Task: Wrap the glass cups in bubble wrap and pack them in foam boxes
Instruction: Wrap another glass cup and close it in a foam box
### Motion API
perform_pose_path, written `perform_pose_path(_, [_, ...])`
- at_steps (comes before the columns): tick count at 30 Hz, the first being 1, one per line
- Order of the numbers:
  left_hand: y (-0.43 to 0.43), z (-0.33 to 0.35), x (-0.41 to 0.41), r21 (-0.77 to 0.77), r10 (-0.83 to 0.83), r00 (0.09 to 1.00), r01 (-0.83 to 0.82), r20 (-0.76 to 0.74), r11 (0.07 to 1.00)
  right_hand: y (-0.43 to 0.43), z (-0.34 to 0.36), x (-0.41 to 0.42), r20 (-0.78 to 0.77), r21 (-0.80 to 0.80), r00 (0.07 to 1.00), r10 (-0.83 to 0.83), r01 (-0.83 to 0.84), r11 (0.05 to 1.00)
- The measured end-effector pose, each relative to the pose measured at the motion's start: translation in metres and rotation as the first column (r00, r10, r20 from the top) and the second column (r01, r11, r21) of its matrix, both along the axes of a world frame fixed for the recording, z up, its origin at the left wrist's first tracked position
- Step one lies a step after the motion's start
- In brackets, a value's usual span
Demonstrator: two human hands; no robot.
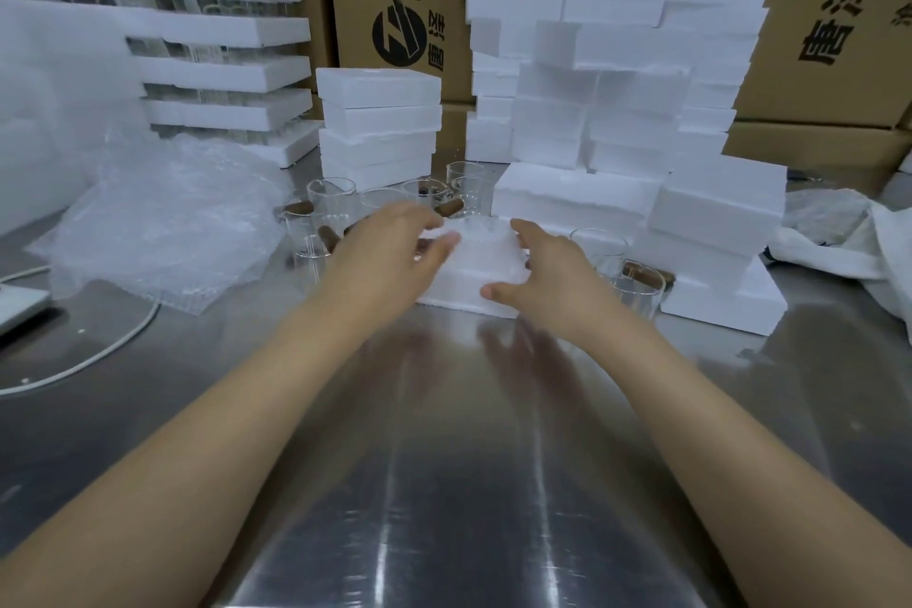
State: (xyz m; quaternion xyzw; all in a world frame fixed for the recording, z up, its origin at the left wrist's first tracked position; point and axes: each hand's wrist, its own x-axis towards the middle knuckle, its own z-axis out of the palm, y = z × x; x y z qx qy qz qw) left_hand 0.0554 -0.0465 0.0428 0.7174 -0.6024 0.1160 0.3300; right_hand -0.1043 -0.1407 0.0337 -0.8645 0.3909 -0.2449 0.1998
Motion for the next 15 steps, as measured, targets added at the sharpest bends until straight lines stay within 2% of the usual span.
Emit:
perform_pose_path(2, [-0.005,-0.008,-0.003,0.051,-0.038,0.999,0.039,-0.022,0.998,0.0,-0.002,0.003,0.048,-0.01,0.999,-0.017,0.018,1.0])
perform_pose_path(5, [-0.009,-0.016,0.002,-0.02,-0.051,0.996,0.05,-0.066,0.999,0.0,-0.004,0.006,0.126,0.046,0.992,-0.02,0.015,0.999])
perform_pose_path(8, [-0.013,-0.023,0.011,0.087,-0.084,0.995,0.088,-0.05,0.992,0.003,-0.005,0.008,0.171,0.103,0.985,-0.007,-0.011,0.995])
perform_pose_path(10, [-0.014,-0.026,0.014,0.149,-0.113,0.992,0.121,-0.063,0.981,0.003,-0.005,0.009,0.18,0.088,0.984,-0.018,0.002,0.996])
perform_pose_path(12, [-0.016,-0.026,0.018,0.147,-0.126,0.988,0.138,-0.09,0.98,0.005,-0.005,0.01,0.177,0.063,0.984,-0.035,0.024,0.998])
perform_pose_path(15, [-0.017,-0.022,0.02,0.168,-0.146,0.982,0.164,-0.116,0.972,0.008,-0.002,0.008,0.091,0.029,0.996,-0.013,0.011,1.0])
